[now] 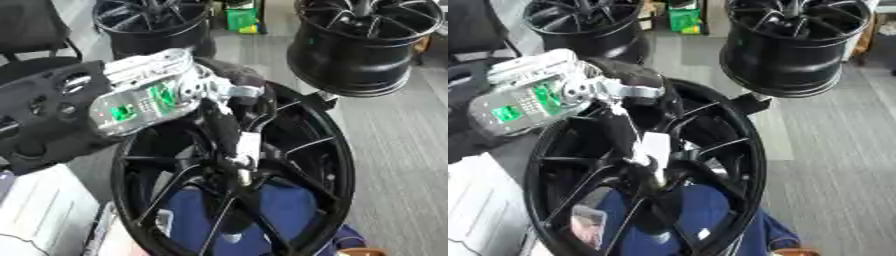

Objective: Pull the pin out of the wheel hub.

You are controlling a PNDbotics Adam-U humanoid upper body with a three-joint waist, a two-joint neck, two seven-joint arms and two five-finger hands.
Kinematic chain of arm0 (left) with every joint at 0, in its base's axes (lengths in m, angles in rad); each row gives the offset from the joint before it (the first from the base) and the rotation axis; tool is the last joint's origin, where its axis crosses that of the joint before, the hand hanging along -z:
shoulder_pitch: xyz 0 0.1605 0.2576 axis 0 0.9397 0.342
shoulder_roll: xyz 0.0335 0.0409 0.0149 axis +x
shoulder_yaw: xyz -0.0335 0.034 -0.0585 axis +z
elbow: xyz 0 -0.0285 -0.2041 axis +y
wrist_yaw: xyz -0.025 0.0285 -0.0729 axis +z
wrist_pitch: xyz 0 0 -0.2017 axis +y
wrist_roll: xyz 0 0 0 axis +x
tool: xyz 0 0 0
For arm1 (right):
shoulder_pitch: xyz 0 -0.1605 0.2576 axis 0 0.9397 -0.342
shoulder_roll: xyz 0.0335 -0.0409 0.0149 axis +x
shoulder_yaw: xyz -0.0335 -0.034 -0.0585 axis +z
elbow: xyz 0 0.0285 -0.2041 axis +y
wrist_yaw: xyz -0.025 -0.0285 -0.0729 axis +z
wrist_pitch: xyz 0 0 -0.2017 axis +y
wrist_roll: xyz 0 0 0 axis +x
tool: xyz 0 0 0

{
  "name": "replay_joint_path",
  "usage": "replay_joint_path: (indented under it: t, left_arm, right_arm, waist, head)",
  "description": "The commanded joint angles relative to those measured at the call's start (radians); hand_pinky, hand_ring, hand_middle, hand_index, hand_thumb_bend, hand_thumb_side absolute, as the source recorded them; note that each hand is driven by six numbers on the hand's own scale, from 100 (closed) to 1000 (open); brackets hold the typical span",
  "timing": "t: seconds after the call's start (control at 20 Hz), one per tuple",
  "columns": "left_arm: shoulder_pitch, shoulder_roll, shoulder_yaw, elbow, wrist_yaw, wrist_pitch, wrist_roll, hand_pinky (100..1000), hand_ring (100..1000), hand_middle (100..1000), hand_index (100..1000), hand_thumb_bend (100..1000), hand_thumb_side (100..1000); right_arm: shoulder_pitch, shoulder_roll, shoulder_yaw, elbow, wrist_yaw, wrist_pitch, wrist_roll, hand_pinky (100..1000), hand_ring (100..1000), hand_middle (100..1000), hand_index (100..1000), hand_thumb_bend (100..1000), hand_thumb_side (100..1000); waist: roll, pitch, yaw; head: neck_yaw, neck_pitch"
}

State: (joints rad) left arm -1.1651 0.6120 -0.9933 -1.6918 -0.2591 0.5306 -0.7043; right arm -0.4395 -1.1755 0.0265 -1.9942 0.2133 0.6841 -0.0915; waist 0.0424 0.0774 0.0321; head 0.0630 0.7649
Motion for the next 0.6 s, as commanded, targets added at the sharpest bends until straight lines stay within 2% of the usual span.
replay_joint_path:
  t: [0.05, 0.2, 0.6]
  left_arm:
    - [-0.005, 0.031, 0.023, 0.002, -0.002, 0.194, -0.203, 810, 820, 781, 848, 577, 328]
    - [0.003, 0.034, 0.031, 0.011, -0.01, 0.188, -0.203, 813, 819, 784, 848, 608, 432]
    - [0.006, 0.022, 0.04, 0.016, -0.023, 0.181, -0.203, 799, 807, 774, 834, 588, 419]
  right_arm:
    - [-0.008, -0.035, -0.009, -0.006, 0.005, -0.001, -0.006, 867, 711, 772, 828, 100, 100]
    - [-0.006, -0.035, -0.008, -0.006, 0.004, 0.0, -0.008, 867, 711, 772, 828, 100, 100]
    - [-0.002, -0.031, -0.006, -0.006, 0.003, 0.001, -0.014, 868, 711, 772, 828, 100, 100]
  waist:
    - [-0.004, -0.011, -0.001]
    - [-0.003, -0.01, -0.001]
    - [-0.003, -0.008, -0.003]
  head:
    - [0.001, 0.005]
    - [0.004, 0.005]
    - [0.008, 0.005]
